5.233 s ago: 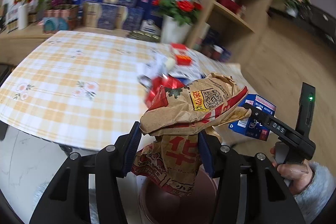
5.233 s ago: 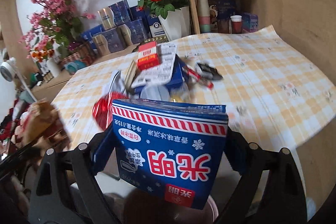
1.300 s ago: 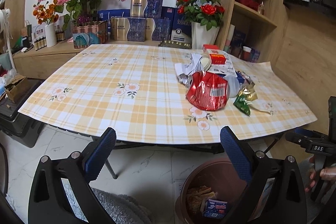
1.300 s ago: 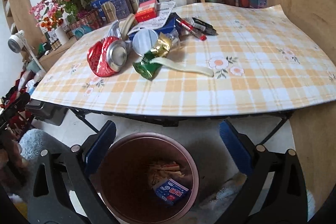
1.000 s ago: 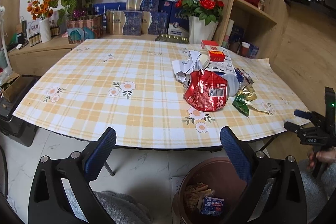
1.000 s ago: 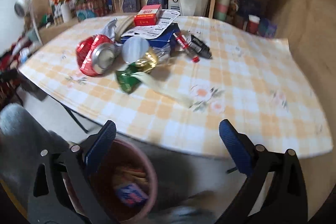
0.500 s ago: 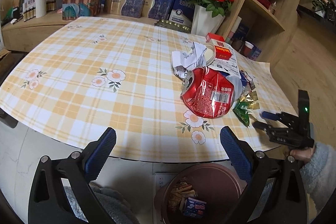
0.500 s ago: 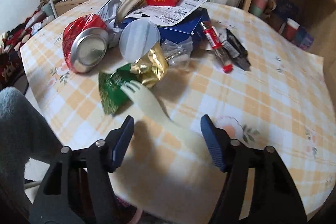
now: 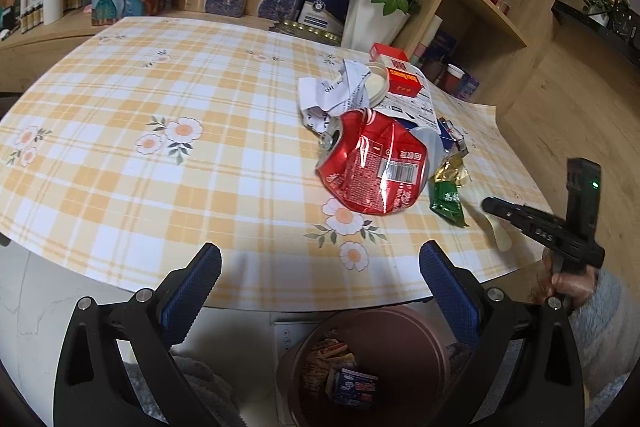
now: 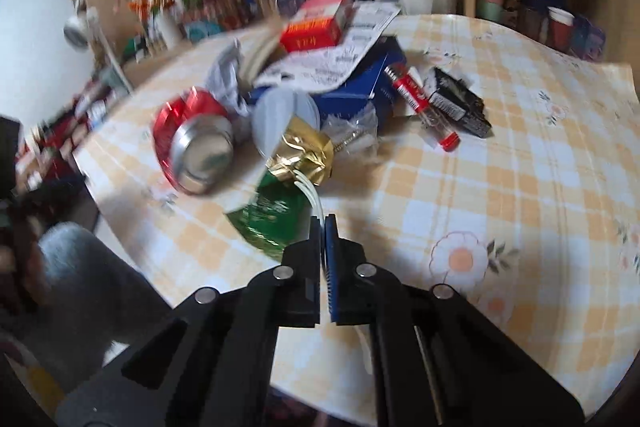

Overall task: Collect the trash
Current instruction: 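Grasp the crushed red soda can with the left gripper while the right gripper pinches a white strip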

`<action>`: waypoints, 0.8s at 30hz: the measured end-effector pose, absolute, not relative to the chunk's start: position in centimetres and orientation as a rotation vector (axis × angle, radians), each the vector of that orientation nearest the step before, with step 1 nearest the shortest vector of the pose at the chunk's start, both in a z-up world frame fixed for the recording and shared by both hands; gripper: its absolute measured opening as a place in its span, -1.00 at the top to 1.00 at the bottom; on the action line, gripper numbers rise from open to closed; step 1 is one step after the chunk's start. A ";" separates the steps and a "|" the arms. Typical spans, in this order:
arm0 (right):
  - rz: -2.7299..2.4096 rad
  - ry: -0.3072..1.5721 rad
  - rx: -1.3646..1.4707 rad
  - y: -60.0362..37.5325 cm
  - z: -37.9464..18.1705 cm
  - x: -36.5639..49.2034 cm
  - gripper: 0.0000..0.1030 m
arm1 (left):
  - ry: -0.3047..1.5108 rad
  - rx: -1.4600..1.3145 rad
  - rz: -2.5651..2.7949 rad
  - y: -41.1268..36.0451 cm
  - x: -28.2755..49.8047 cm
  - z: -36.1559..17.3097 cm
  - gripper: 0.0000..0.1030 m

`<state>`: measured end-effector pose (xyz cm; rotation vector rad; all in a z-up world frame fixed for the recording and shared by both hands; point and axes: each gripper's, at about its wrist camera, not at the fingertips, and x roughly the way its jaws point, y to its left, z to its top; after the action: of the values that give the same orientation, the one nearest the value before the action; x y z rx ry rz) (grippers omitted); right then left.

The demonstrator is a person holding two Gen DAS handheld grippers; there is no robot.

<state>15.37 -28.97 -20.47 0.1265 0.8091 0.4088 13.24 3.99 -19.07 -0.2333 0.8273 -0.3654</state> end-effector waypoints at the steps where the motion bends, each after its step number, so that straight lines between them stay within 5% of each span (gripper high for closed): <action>1: 0.400 0.789 0.173 -29.4 -20.3 14.8 0.87 | 0.830 -0.238 -0.369 3.8 13.5 -19.1 -0.87; 3: 0.382 0.757 0.244 -30.0 -20.0 13.8 0.87 | 0.840 -0.265 -0.407 3.5 14.2 -19.1 -0.61; 11: 0.371 0.711 0.286 -29.9 -19.4 11.4 0.87 | 0.829 -0.315 -0.446 2.2 19.4 -18.4 -0.16; 20: 0.340 0.715 0.369 -31.3 -19.9 11.0 0.87 | 0.850 -0.150 -0.455 -1.1 24.1 -18.9 -0.14; 22: 0.331 0.718 0.375 -31.4 -20.0 11.0 0.87 | 0.865 -0.142 -0.455 -1.5 24.9 -19.5 0.00; 24: 0.327 0.718 0.376 -31.3 -20.0 10.8 0.87 | 0.880 -0.135 -0.449 -1.6 25.2 -20.0 0.44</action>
<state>10.83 -31.32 -20.00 0.3761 0.7175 0.3266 25.19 -1.60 -19.99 -0.1351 0.8801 -0.4488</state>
